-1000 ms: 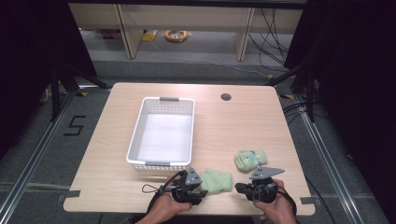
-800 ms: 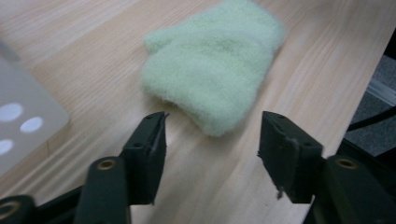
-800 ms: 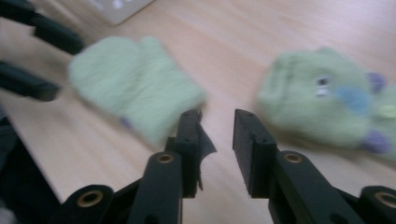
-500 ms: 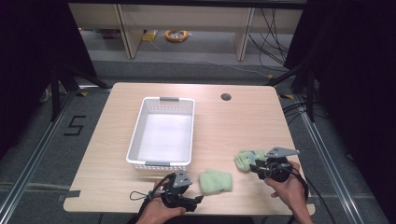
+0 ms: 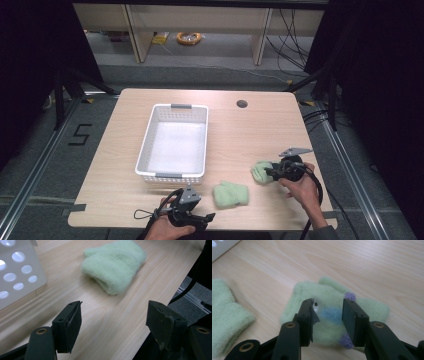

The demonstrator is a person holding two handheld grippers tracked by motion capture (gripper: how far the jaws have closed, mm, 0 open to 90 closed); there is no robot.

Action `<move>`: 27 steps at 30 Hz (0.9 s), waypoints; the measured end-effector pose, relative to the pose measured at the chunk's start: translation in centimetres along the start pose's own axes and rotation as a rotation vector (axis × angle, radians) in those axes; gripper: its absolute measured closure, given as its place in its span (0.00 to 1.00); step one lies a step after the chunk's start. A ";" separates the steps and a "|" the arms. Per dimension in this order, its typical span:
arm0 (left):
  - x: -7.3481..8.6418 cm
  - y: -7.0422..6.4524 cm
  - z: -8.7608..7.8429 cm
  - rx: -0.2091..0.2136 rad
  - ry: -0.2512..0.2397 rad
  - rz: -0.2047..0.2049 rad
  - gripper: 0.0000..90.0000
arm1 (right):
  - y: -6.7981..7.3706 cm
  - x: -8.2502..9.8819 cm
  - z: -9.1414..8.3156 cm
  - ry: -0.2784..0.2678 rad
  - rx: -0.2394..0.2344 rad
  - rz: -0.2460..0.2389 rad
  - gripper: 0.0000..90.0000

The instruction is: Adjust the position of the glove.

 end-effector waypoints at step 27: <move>0.0 0.4 -0.3 0.007 -0.016 0.015 0.30 | -0.9 1.0 1.4 0.016 -0.066 0.030 0.85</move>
Point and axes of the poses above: each handheld gripper's, and its own axes: z roughly forward along the jaws, x roughly out of its underside, y roughly to its left, the point moved 2 cm from there along z, roughly forward along the jaws, and after that the axes turned 6 degrees about y, right-handed, at the moved point
